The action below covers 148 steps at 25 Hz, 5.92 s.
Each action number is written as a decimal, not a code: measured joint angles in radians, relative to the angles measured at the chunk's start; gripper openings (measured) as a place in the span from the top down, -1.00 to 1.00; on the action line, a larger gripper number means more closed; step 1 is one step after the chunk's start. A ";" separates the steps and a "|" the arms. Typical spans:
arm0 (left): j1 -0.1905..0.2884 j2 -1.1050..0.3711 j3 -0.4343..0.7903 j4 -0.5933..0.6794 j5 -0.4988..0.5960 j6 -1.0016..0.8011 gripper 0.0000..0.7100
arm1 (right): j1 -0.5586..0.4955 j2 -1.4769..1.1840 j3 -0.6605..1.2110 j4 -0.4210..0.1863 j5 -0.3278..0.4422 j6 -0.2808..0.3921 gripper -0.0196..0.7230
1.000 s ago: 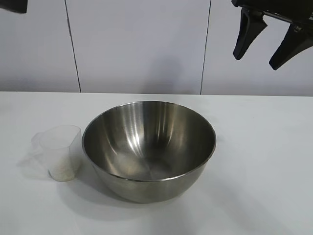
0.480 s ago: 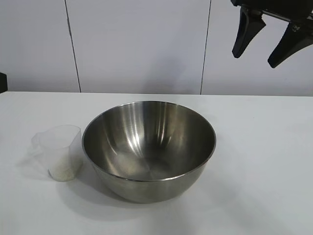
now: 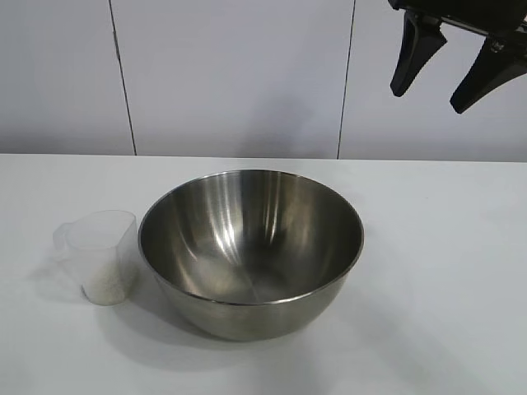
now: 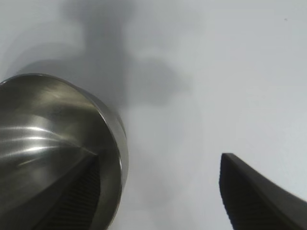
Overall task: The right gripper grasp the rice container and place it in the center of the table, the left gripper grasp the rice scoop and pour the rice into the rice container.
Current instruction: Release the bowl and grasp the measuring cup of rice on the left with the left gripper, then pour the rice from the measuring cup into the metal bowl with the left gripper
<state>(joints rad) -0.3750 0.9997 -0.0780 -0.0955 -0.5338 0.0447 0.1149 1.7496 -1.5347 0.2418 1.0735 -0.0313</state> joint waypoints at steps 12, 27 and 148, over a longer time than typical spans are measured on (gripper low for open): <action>0.000 -0.001 0.058 -0.145 -0.042 0.118 -0.61 | 0.000 0.000 0.000 0.000 0.000 0.000 -0.36; 0.000 0.493 0.057 -0.117 -0.444 0.009 -0.61 | 0.000 0.000 0.000 0.000 -0.003 -0.007 -0.36; -0.006 0.453 -0.405 0.189 0.063 -0.015 0.97 | 0.000 0.000 0.000 0.004 -0.038 -0.011 -0.36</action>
<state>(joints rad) -0.3810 1.4527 -0.4828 0.0933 -0.4706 0.0300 0.1149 1.7496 -1.5347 0.2458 1.0359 -0.0424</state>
